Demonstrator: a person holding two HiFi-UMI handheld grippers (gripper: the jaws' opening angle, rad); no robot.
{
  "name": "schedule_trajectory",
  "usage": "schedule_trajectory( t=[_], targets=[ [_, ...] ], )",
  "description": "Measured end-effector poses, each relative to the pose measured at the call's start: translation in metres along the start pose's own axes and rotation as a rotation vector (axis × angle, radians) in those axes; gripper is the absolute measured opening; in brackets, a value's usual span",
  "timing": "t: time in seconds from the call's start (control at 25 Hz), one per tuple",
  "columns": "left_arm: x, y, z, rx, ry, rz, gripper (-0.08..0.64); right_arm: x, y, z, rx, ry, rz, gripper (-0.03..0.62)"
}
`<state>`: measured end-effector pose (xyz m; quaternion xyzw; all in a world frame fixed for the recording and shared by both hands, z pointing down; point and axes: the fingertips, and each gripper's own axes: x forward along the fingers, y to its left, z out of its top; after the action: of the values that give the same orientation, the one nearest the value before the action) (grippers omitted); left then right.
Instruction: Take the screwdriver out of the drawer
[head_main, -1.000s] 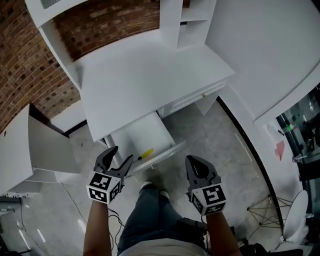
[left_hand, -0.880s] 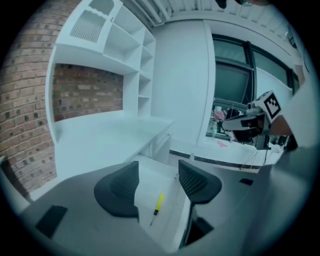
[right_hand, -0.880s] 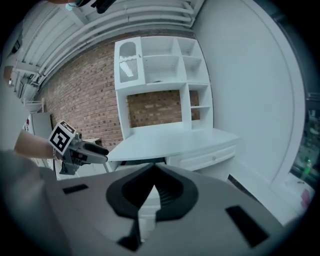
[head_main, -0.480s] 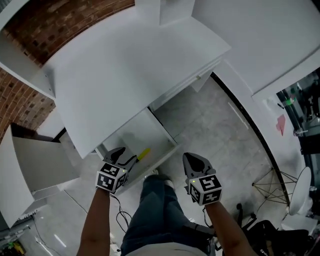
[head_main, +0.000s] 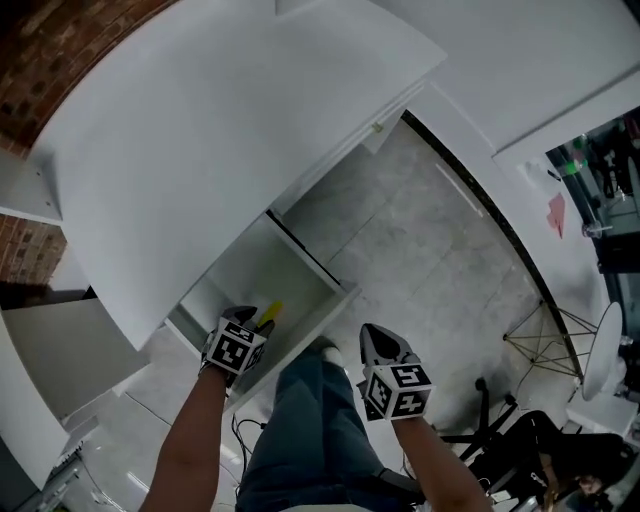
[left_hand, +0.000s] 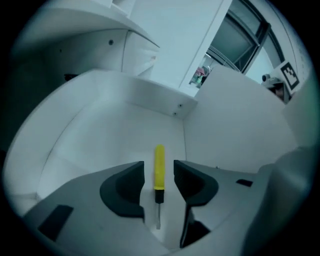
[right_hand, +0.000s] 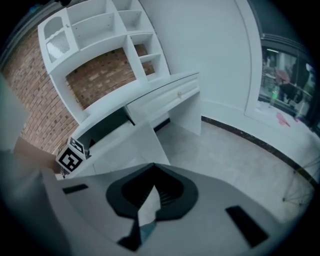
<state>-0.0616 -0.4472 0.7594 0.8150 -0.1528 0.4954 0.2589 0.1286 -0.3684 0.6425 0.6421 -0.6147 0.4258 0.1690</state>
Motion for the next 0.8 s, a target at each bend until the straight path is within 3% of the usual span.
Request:
schedule_trajectory(
  t=[0.2,0.28,0.4,0.56,0.8],
  targets=[
    [0.026,0.002,-0.011,0.083,0.084,0.022,0.178,0.003,-0.009,-0.014,0.049,0.008,-0.029,0.011],
    [0.027,0.007,-0.011,0.107,0.089,0.059,0.096,0.003,-0.01,-0.016,0.054,0.008,-0.034,0.011],
    [0.027,0.01,-0.012,0.133,0.092,0.079,0.078,0.003,-0.01,-0.019,0.063,0.004,-0.039,0.011],
    [0.025,0.01,-0.009,0.087,0.075,0.071,0.075,-0.002,-0.006,-0.013,0.052,-0.016,-0.037,0.011],
    [-0.005,0.003,0.018,0.057,-0.033,0.074,0.074,-0.024,-0.001,0.011,0.027,-0.078,-0.038,0.011]
  ],
)
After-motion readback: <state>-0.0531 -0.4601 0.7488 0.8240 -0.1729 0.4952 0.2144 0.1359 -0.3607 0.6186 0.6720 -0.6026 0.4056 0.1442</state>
